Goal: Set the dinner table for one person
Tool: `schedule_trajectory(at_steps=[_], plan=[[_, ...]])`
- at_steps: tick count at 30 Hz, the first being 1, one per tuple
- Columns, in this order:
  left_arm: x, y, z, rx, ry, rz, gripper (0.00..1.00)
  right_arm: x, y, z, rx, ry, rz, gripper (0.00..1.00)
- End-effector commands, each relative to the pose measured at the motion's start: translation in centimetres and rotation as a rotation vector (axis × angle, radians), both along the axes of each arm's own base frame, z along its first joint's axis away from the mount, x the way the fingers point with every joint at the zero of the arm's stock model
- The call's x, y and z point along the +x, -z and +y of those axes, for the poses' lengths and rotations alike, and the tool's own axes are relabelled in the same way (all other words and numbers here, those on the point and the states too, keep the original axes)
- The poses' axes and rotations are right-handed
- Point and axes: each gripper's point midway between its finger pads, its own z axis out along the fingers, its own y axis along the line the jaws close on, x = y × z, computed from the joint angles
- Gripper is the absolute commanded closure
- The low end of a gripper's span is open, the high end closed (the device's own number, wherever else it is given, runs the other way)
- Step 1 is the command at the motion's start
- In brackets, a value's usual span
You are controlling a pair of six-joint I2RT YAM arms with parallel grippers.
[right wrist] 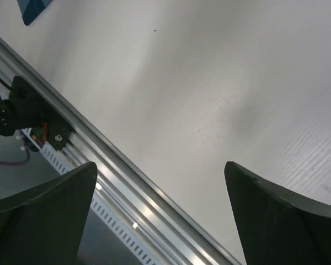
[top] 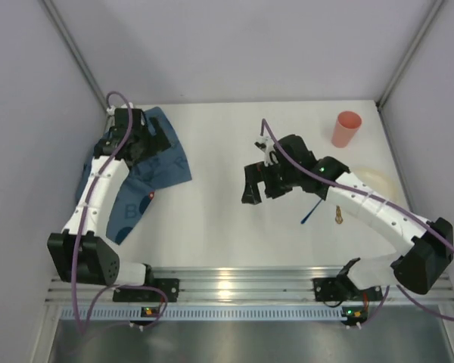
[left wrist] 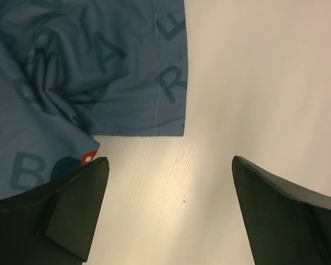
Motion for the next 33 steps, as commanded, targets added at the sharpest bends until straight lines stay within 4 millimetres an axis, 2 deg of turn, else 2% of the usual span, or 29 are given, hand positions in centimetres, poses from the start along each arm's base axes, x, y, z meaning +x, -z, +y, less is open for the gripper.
schedule_trajectory(at_steps=[1,2,3,4,5,6,7,8,9,11,12,13,14,15,16,17,18,19,20,21,22,23,24,26,28,30,31,32,33], plan=[[-3.7,-7.1,2.3,0.021,-0.155,-0.088,0.02,2.7,-0.2,-0.7,0.145,0.158,0.141,0.0],[-4.5,-7.2,4.1,0.066,-0.253,-0.095,0.02,2.8,0.5,-0.6,0.206,0.166,0.218,0.0],[-5.1,-8.4,4.7,0.032,-0.324,-0.17,0.02,2.9,1.8,-0.5,0.289,0.168,0.33,0.01],[-5.6,-7.3,4.9,0.012,-0.352,-0.177,0.02,2.9,2.4,-0.4,0.297,0.163,0.357,0.0],[-7.2,-4.1,4.7,-0.017,-0.343,-0.128,0.02,3.2,3.2,-0.2,0.283,0.156,0.368,0.0],[-7.5,-3.0,4.3,-0.045,-0.314,-0.118,0.02,3.8,2.5,0.1,0.284,0.143,0.336,0.0],[-7.7,-1.2,3.4,-0.061,-0.256,-0.086,0.02,4.1,2.4,0.1,0.259,0.132,0.311,0.0],[-8.0,-0.3,2.7,-0.081,-0.223,-0.052,0.02,4.6,2.6,0.2,0.241,0.13,0.308,0.0],[-8.3,0.6,2.8,-0.073,-0.23,-0.016,0.02,5.7,1.4,0.5,0.244,0.127,0.268,0.0],[-9.2,1.5,3.4,-0.043,-0.256,0.049,0.02,6.9,2.0,0.8,0.208,0.117,0.27,0.0],[-9.3,1.4,4.0,-0.009,-0.27,0.046,0.02,8.2,0.5,1.6,0.226,0.102,0.236,0.0],[-9.2,1.0,4.2,0.001,-0.274,0.036,0.02,8.8,0.5,2.0,0.226,0.095,0.244,0.0],[-9.1,0.3,4.3,0.003,-0.272,0.013,0.03,9.7,2.2,2.7,0.207,0.098,0.288,0.0],[-9.1,0.1,4.2,0.003,-0.259,0.01,0.03,11.0,0.9,3.6,0.233,0.086,0.27,0.0],[-9.2,-0.4,4.0,-0.006,-0.248,0.0,0.04,11.7,1.0,4.3,0.245,0.096,0.285,0.0],[-9.4,-0.5,3.7,-0.016,-0.239,0.003,0.06,12.7,2.5,5.0,0.24,0.107,0.319,0.0],[-9.6,-0.5,3.3,-0.034,-0.222,0.009,0.08,13.8,1.7,6.0,0.276,0.119,0.312,0.01],[-10.0,-0.4,3.1,-0.042,-0.219,0.012,0.09,14.4,2.0,6.6,0.285,0.124,0.32,0.0],[-10.4,-0.2,3.0,-0.052,-0.217,0.02,0.1,15.1,4.0,7.4,0.27,0.135,0.359,0.0],[-10.8,0.0,2.8,-0.065,-0.217,0.032,0.1,15.8,3.3,8.7,0.289,0.131,0.353,0.0],[-11.4,0.1,2.3,-0.083,-0.199,0.035,0.12,16.1,5.5,9.7,0.264,0.131,0.391,0.0],[-11.8,0.0,2.1,-0.093,-0.191,0.035,0.12,16.4,5.9,10.6,0.258,0.123,0.395,0.0],[-12.2,0.0,2.0,-0.104,-0.191,0.036,0.12,16.4,5.0,12.4,0.257,0.099,0.376,0.0],[-13.0,-0.2,1.7,-0.117,-0.181,0.023,0.12,17.1,6.0,14.8,0.248,0.077,0.379,0.0],[-13.4,0.2,1.7,-0.118,-0.177,0.032,0.12,15.9,6.7,16.8,0.243,0.048,0.412,0.0],[-13.1,1.4,1.7,-0.099,-0.164,0.066,0.13,15.4,6.7,17.8,0.253,0.035,0.404,0.0],[-12.4,2.8,1.6,-0.084,-0.157,0.105,0.13,15.2,6.5,17.7,0.257,0.034,0.389,0.0],[-11.9,3.6,1.9,-0.058,-0.169,0.122,0.13,14.2,5.9,16.7,0.255,0.04,0.382,0.0],[-11.4,4.4,2.0,-0.039,-0.161,0.143,0.12,14.4,5.3,16.2,0.265,0.045,0.348,0.0]])
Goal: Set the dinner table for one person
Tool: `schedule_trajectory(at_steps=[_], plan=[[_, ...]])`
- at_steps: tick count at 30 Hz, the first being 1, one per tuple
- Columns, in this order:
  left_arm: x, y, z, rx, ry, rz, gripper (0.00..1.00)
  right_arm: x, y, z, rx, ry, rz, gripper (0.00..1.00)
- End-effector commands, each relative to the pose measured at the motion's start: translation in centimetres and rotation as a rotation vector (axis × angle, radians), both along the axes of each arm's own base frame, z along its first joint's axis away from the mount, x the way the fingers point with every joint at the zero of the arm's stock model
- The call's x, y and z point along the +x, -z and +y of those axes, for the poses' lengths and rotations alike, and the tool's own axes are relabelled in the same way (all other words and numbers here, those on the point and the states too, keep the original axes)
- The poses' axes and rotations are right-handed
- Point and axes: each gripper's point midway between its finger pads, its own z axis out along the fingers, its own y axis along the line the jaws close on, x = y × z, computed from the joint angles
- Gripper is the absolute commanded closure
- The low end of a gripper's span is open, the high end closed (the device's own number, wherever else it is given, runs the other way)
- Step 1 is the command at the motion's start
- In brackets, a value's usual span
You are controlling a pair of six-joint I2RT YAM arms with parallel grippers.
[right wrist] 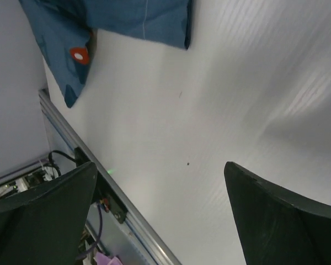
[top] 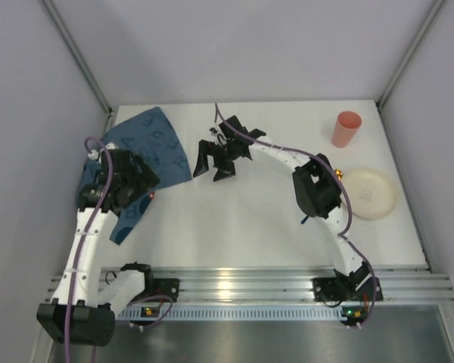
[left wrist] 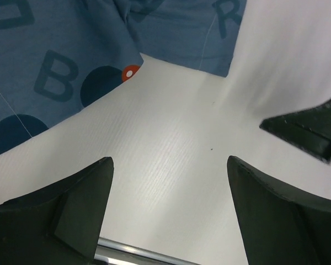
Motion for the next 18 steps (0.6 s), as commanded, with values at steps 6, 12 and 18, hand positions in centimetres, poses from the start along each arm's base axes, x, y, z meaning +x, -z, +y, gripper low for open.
schedule_trajectory(at_steps=[6,12,18], plan=[[9.5,6.5,-2.9,0.104,0.128,0.139,0.02,-3.0,-9.1,-8.7,-0.05,0.04,-0.197,0.0],[16.2,14.3,-6.0,0.202,0.211,0.366,0.02,-6.3,-13.6,-20.4,-0.135,0.234,-0.29,0.0],[18.4,18.5,-5.8,0.22,0.212,0.459,0.06,-11.7,-16.2,-28.8,-0.219,0.399,-0.375,0.0]])
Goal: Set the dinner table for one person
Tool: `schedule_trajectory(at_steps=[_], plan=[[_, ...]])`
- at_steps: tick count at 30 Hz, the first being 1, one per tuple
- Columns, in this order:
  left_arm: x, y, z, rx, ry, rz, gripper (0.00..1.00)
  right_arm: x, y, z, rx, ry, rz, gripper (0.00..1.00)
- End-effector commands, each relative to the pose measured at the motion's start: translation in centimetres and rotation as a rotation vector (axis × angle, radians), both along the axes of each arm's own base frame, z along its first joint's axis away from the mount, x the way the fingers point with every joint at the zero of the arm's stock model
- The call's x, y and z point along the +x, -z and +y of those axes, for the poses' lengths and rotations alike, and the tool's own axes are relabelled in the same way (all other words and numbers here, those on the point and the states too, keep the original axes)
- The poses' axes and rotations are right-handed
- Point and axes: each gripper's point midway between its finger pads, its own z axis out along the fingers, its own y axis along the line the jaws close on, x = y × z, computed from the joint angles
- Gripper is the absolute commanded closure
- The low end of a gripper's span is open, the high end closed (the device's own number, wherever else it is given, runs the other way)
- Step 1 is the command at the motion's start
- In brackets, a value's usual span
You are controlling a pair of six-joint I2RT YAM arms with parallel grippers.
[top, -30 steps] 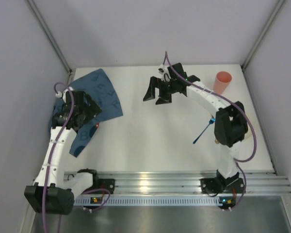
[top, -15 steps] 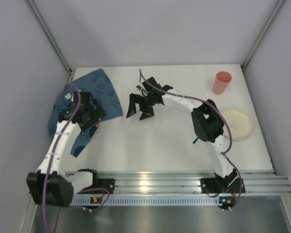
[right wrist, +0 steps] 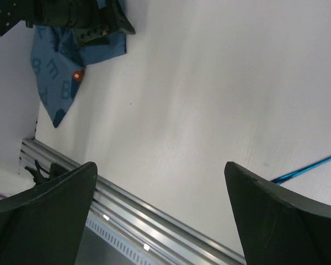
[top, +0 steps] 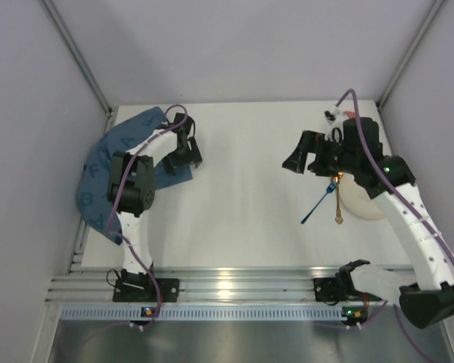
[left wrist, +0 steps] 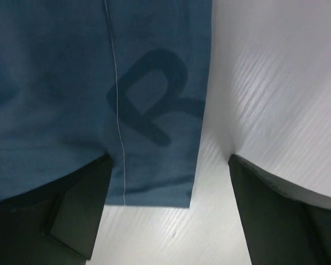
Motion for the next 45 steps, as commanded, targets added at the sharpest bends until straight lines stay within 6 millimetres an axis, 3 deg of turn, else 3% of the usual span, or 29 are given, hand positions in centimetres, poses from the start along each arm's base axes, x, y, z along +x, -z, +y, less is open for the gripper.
schedule_trajectory(at_steps=[1,2,5,6,7,11,14,17,18,20,23,26,29,30,31,32,33,37,38,40,41,42,43,44,45], plan=[[0.8,1.0,1.2,0.035,-0.006,0.031,0.08,-3.8,1.8,-3.7,-0.105,0.064,0.045,0.0],[0.7,1.6,1.1,0.025,0.003,0.044,0.1,-4.5,2.6,-4.5,-0.125,0.088,0.068,0.0],[0.2,3.3,1.0,0.018,0.011,0.079,0.48,-5.6,3.1,-5.5,-0.128,0.131,0.083,0.0],[-0.1,3.7,1.0,0.019,0.01,0.094,0.7,-5.7,3.2,-5.5,-0.127,0.139,0.087,0.0],[-0.2,3.6,1.0,0.018,0.006,0.097,1.0,-5.8,3.2,-5.6,-0.124,0.147,0.086,0.0],[-1.4,3.9,0.6,-0.009,0.025,0.107,1.0,-5.0,3.0,-5.7,-0.128,0.166,0.082,0.0],[-1.6,1.9,-1.3,-0.009,0.11,0.068,1.0,-4.1,2.6,-5.6,-0.145,0.161,0.069,0.0],[-1.9,-2.2,-7.2,-0.017,0.284,0.01,1.0,-3.3,2.9,-5.9,-0.181,0.157,0.069,0.0],[-3.1,-2.8,-10.7,-0.008,0.369,0.007,1.0,-2.9,3.2,-5.9,-0.192,0.153,0.076,0.0],[-4.2,-4.2,-14.8,-0.046,0.444,-0.01,1.0,-2.4,3.4,-6.1,-0.208,0.151,0.072,0.0],[-9.6,-4.6,-24.0,-0.194,0.665,0.031,1.0,-1.6,3.7,-6.3,-0.228,0.148,0.077,0.0],[-13.2,-2.9,-28.9,-0.218,0.794,0.085,1.0,-1.1,3.7,-6.5,-0.234,0.144,0.068,0.0],[-15.4,-2.4,-30.4,-0.182,0.836,0.121,1.0,-1.1,4.0,-6.6,-0.246,0.132,0.069,0.0],[-15.7,-2.5,-30.3,-0.182,0.831,0.137,0.94,-1.2,4.3,-6.6,-0.247,0.133,0.073,0.0],[-15.5,-3.1,-30.3,-0.183,0.81,0.123,0.8,-1.2,4.4,-6.5,-0.242,0.133,0.073,0.0],[-15.4,-3.6,-30.2,-0.174,0.797,0.111,0.52,-1.4,4.3,-6.5,-0.235,0.134,0.067,0.0],[-15.3,-4.3,-30.0,-0.175,0.792,0.095,0.02,-1.4,4.6,-6.5,-0.229,0.136,0.073,0.0],[-13.9,-9.3,-28.5,-0.154,0.737,-0.008,0.02,-1.7,4.8,-6.4,-0.224,0.13,0.074,0.0],[-13.0,-11.9,-27.3,-0.159,0.697,-0.062,0.02,-1.7,4.8,-6.4,-0.222,0.129,0.073,0.0],[-12.1,-14.7,-25.5,-0.186,0.626,-0.109,0.02,-1.5,4.5,-6.1,-0.211,0.124,0.069,0.0],[-10.9,-17.9,-23.1,-0.223,0.563,-0.174,0.02,-1.4,4.4,-6.0,-0.205,0.121,0.069,0.0],[-10.4,-19.2,-21.7,-0.25,0.514,-0.197,0.02,-1.1,4.3,-5.7,-0.198,0.117,0.067,0.0],[-10.3,-19.1,-19.6,-0.245,0.467,-0.192,0.02,-1.0,4.4,-5.5,-0.188,0.114,0.074,0.0],[-9.2,-21.6,-16.8,-0.273,0.403,-0.272,0.02,-0.8,4.4,-5.4,-0.184,0.113,0.078,0.0],[-9.1,-21.9,-15.3,-0.261,0.403,-0.296,0.02,-0.4,4.3,-5.2,-0.179,0.111,0.078,0.0]])
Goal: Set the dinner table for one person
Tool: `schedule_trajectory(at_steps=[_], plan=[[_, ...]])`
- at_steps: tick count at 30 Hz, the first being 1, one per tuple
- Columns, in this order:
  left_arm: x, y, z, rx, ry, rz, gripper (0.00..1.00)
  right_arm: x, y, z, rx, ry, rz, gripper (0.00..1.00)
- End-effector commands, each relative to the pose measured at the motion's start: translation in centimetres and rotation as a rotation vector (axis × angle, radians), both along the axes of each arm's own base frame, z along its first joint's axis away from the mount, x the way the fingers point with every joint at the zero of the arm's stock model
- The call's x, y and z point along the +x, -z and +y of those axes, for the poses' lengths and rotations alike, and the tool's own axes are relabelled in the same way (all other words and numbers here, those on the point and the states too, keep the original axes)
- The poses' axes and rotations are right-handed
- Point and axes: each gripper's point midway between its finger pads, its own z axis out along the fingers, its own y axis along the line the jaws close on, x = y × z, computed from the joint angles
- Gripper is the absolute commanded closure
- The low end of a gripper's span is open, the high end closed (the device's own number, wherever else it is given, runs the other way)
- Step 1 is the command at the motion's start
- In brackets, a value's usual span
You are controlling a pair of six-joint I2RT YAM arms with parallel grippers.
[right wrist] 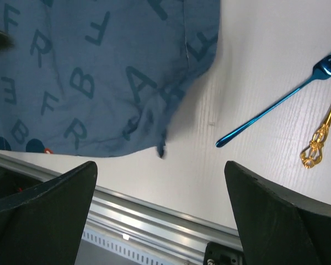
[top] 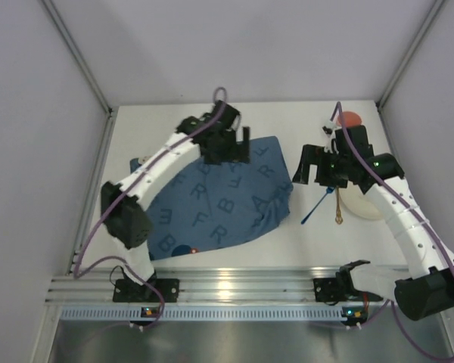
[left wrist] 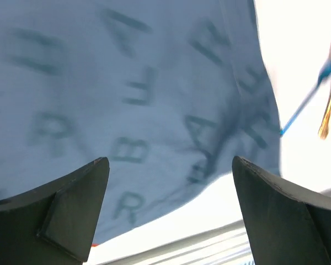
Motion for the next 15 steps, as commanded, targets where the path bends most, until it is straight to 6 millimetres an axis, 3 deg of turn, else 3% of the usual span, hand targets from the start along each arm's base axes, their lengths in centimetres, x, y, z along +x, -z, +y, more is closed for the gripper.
schedule_trajectory(at_steps=[1,2,3,4,6,7,8,11,15], plan=[[0.5,-5.9,8.6,-0.034,-0.181,-0.138,0.02,2.1,-1.7,0.7,0.047,-0.002,-0.064,0.0],[0.2,-6.5,10.6,-0.018,-0.212,-0.168,0.02,2.4,-1.6,0.8,0.048,-0.003,-0.064,0.0],[-0.4,-5.6,12.1,0.023,-0.228,-0.148,0.02,2.9,-1.3,1.0,0.049,-0.004,-0.062,0.0],[-1.2,-3.2,13.9,0.092,-0.262,-0.104,0.02,3.2,-1.0,1.1,0.051,-0.002,-0.056,0.0],[-1.9,-1.6,16.7,0.13,-0.33,-0.078,0.02,4.4,0.1,1.6,0.051,-0.003,-0.031,0.0],[-3.2,1.0,18.0,0.173,-0.348,-0.025,0.02,4.8,0.5,1.9,0.058,-0.001,-0.021,0.0],[-3.3,1.7,19.6,0.176,-0.397,-0.011,0.02,5.6,1.7,2.2,0.057,0.002,0.011,0.0],[-4.1,5.5,22.6,0.195,-0.471,0.053,0.05,7.1,3.4,3.6,0.098,-0.001,0.089,0.0],[-3.6,9.7,25.1,0.222,-0.499,0.127,0.09,7.6,3.3,4.8,0.151,-0.013,0.124,0.0]])
